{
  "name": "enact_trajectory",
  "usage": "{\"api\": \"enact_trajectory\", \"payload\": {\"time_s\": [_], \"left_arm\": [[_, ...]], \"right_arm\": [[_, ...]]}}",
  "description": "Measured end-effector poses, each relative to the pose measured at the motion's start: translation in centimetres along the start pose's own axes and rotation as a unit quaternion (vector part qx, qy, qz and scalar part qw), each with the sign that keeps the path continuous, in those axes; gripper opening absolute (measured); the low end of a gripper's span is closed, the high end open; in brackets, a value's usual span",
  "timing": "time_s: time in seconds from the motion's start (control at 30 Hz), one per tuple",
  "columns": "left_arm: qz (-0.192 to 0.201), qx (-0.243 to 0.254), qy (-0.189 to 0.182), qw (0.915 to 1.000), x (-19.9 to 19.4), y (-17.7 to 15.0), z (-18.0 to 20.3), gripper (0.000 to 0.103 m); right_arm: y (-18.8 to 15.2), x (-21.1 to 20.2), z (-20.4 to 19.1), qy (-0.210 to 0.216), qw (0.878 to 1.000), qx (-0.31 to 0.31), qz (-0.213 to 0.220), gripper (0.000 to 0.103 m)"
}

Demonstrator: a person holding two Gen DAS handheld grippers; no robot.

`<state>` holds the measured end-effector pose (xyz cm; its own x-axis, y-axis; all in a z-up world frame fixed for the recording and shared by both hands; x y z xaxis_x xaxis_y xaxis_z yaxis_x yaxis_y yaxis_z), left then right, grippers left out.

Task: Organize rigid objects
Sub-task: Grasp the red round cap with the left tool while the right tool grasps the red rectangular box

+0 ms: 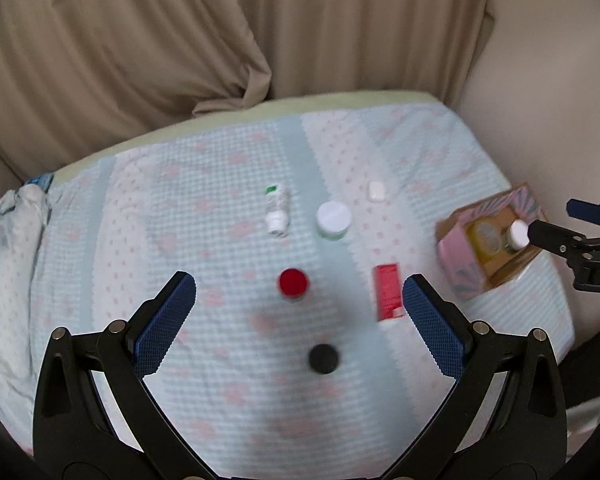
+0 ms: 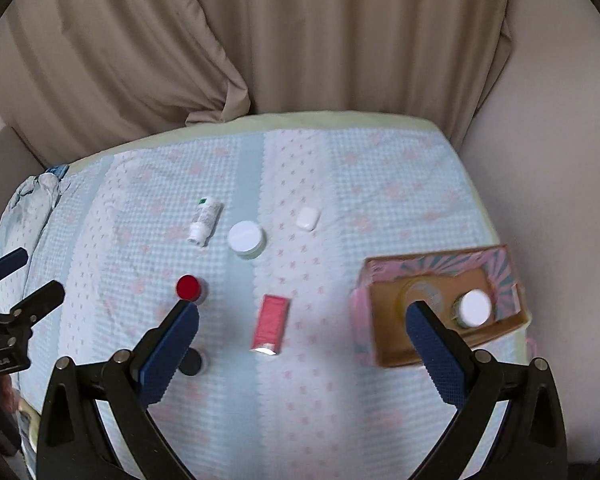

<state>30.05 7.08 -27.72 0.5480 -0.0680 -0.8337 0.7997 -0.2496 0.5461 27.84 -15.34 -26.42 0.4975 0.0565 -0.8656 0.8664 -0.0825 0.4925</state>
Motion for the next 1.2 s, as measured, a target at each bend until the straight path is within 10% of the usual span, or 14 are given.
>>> {"api": "enact_trajectory", "payload": {"time_s": [0.47, 1.0, 1.2], "left_arm": [[-0.114, 0.021, -0.060, 0.9915, 14.3, -4.7, -1.0, 0.103], [-0.215, 0.062, -0.042, 0.9738, 30.0, -9.2, 1.8, 0.102], [-0.224, 0.075, -0.036, 0.9711, 33.0, -10.0, 2.1, 0.086]], "right_arm": [[-3.9, 10.8, -4.0, -0.011, 0.994, 0.064, -0.085, 0.103], [-10.1, 27.7, -1.6, -0.008, 0.967, 0.135, -0.215, 0.102], [-10.9, 31.2, -1.5, 0.009, 0.962, 0.139, -0.235, 0.080]]}}
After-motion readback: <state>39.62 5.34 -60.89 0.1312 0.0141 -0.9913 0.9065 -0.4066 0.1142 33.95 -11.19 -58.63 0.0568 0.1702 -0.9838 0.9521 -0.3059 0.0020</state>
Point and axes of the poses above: each gripper's, at about its wrist camera, not at the fingertips, and x roughly the way its jaws point, z to its right, y to its top, the point moved 10 cm from there along x, roughly the way its jaws point, and after that the axes turned 5 degrees about y, right-handed, at the moved point
